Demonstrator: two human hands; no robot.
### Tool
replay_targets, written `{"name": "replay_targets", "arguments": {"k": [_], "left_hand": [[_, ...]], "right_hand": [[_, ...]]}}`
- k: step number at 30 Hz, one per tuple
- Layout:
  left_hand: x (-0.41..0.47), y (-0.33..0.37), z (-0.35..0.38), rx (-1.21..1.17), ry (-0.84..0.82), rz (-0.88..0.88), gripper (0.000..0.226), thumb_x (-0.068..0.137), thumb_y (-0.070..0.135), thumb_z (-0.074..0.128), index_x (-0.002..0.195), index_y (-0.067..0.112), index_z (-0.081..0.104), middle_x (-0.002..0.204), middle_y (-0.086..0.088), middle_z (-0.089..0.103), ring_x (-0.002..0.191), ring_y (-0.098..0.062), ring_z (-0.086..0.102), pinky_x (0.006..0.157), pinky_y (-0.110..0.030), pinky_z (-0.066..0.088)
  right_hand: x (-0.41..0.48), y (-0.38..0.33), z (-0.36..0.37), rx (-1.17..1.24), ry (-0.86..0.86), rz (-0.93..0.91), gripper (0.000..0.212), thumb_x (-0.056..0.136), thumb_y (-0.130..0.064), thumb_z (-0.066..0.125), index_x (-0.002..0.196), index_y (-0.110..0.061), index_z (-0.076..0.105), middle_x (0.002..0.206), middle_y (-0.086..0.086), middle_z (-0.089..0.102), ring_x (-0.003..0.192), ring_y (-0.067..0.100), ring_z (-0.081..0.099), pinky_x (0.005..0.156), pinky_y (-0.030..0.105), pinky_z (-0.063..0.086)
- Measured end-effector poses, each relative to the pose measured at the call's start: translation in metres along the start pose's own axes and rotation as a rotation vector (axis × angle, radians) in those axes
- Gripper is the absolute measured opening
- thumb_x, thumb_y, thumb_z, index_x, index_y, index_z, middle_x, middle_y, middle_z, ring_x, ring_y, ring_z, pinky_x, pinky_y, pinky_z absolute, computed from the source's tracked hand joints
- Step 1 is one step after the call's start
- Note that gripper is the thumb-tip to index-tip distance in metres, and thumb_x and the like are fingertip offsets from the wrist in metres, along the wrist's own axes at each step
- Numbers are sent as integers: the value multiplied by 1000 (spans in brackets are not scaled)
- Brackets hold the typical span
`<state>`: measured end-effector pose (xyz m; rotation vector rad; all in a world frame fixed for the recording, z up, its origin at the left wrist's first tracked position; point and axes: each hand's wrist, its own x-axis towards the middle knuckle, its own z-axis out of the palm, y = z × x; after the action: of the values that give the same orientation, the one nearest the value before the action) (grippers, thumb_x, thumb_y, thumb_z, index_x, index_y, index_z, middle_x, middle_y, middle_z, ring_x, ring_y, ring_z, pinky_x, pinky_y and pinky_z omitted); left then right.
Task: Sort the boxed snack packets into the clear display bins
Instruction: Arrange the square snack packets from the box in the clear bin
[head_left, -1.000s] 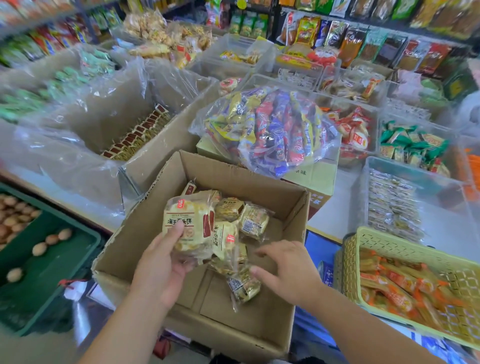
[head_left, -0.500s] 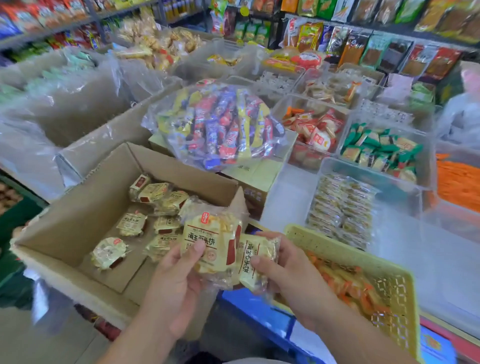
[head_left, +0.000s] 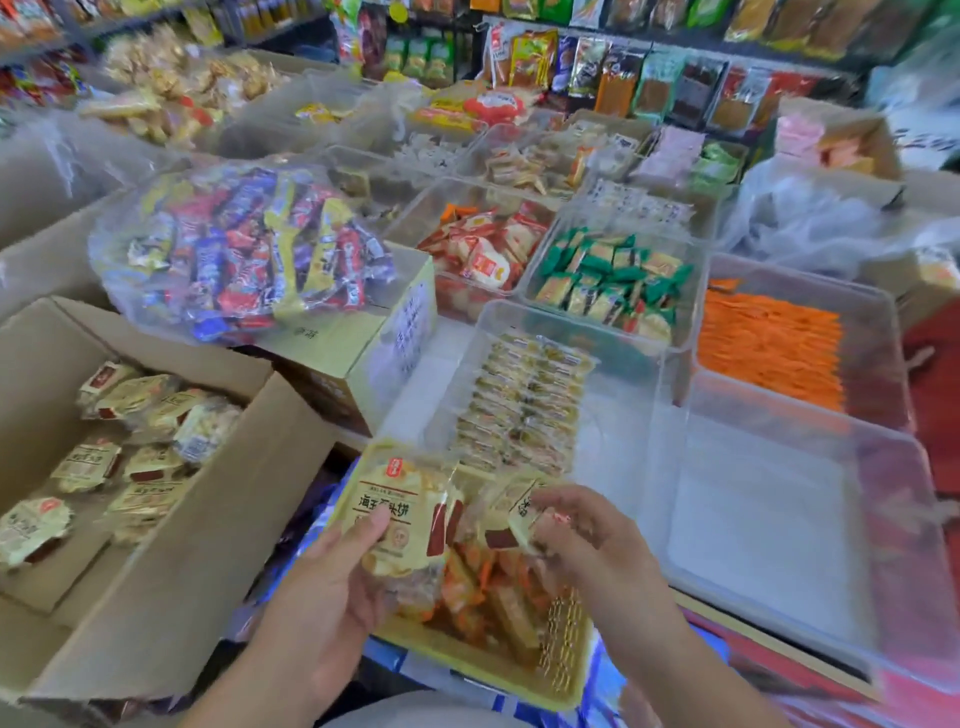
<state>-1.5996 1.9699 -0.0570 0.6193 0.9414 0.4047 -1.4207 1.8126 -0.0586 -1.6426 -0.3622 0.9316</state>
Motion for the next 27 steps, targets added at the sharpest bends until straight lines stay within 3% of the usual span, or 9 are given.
{"name": "replay_targets", "arguments": {"k": [3, 6, 10, 13, 17, 20, 22, 24, 27], "left_hand": [[8, -6, 25, 19, -23, -24, 37, 74, 27, 77, 107, 10, 80, 118, -20, 74, 85, -32, 76, 69, -41, 64], [21, -8, 42, 67, -26, -36, 46, 75, 28, 76, 115, 5, 75, 118, -23, 73, 87, -38, 75, 74, -50, 63], [41, -11, 66, 121, -42, -67, 55, 74, 27, 77, 120, -1, 65, 104, -28, 74, 70, -37, 73, 56, -41, 63], [58, -15, 80, 152, -54, -89, 53, 75, 25, 78, 117, -3, 65, 104, -30, 73, 65, -36, 73, 50, -37, 61], [80, -18, 92, 253, -85, -89, 57, 67, 33, 83, 115, 4, 71, 109, -25, 75, 76, -34, 76, 58, -39, 63], [94, -16, 95, 314, -70, -68, 70, 61, 41, 85, 120, 8, 70, 111, -20, 76, 86, -33, 74, 80, -47, 59], [103, -12, 95, 290, -74, -57, 65, 65, 40, 83, 120, 7, 70, 111, -19, 77, 84, -31, 76, 72, -42, 62], [110, -8, 92, 262, -72, -38, 59, 67, 36, 82, 116, 6, 71, 110, -19, 77, 84, -30, 77, 62, -36, 62], [117, -6, 85, 274, -56, -16, 52, 72, 31, 79, 116, 5, 70, 110, -17, 77, 89, -28, 77, 75, -41, 59]], "right_hand": [[5, 3, -20, 142, -155, 86, 55, 76, -5, 57, 116, -39, 71, 88, 1, 73, 82, 20, 69, 78, 30, 54], [10, 9, -39, -97, -311, 18, 77, 83, 4, 57, 124, -61, 56, 92, -14, 74, 96, 13, 72, 76, 14, 52], [17, 19, -50, -345, -222, -128, 87, 82, -1, 63, 131, -70, 42, 117, -1, 60, 83, 14, 73, 82, 28, 59], [27, 23, -60, -642, -70, -206, 81, 82, -15, 76, 131, -70, 42, 147, -12, 30, 85, 4, 69, 82, 22, 56], [46, 22, -71, -799, 56, -301, 35, 92, -52, 59, 126, -48, 64, 166, -11, 10, 132, -1, 37, 102, 25, 46], [67, 15, -82, -785, 73, -356, 27, 97, -37, 57, 113, -27, 76, 149, -5, 50, 135, 10, 46, 110, 28, 40], [82, 6, -92, -834, 94, -455, 18, 98, -23, 63, 109, -17, 77, 120, -1, 71, 120, 19, 60, 101, 34, 47], [100, -5, -104, -929, 106, -572, 14, 97, -18, 65, 104, -14, 77, 98, 0, 74, 99, 23, 64, 90, 33, 48], [128, -22, -119, -1184, -46, -633, 16, 98, -19, 65, 107, -15, 78, 93, 5, 72, 93, 29, 62, 87, 39, 49]]}}
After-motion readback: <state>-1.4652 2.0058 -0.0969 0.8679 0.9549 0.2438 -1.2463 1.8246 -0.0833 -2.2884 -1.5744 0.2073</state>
